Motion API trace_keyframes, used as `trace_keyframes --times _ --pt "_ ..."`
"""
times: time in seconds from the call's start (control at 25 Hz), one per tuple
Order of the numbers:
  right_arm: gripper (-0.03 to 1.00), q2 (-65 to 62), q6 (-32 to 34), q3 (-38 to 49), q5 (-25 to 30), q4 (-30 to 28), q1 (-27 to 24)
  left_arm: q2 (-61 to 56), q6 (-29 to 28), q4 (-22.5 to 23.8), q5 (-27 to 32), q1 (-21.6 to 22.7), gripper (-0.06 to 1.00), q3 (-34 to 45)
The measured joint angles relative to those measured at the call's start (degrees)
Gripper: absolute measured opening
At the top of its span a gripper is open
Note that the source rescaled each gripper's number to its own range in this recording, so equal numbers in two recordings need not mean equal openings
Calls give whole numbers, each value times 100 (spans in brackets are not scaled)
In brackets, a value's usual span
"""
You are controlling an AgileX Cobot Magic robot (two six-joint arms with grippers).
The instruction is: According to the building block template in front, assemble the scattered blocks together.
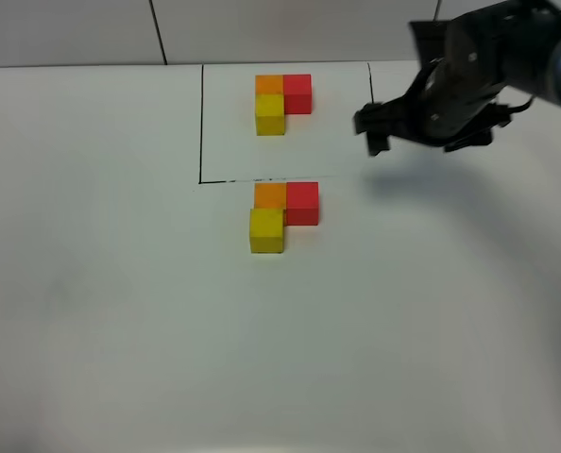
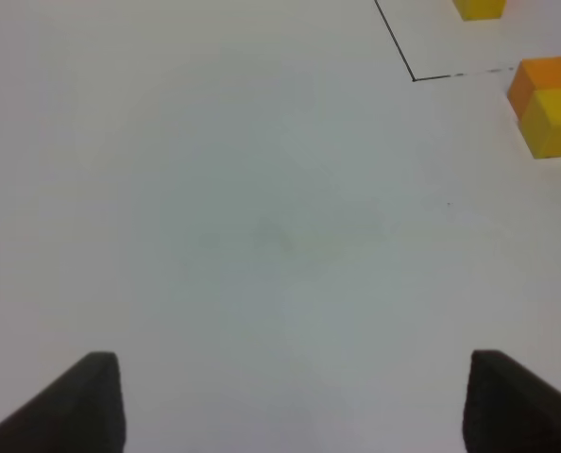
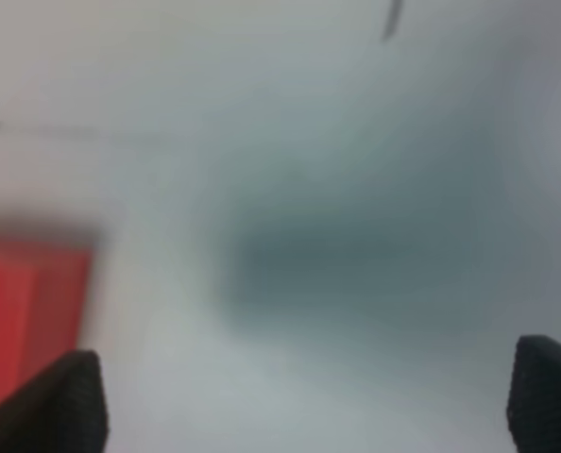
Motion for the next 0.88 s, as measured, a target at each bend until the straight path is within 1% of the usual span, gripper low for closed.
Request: trace_keyframes --times 0.08,0.16,0.32,0.4,0.52,0.72,0.88 --pt "78 -200 -176 7 -202 -33 -472 0 0 0 0 0 63 0" --pt "78 -454 -368 7 -300 -109 -829 0 0 0 0 0 63 0" --pt "78 -1090 -715 7 -190 -304 -1291 0 0 0 0 0 63 0" --pt "78 -1431 -859 14 -65 -342 -1378 0 0 0 0 0 63 0" --pt "78 -1961 -971 284 -150 -347 -1409 0 0 0 0 0 63 0" --pt "78 -3047 -998 1330 -638 -361 -1484 0 0 0 0 0 63 0" --pt "77 -4106 -998 2088 -632 -330 -1604 0 0 0 0 0 63 0"
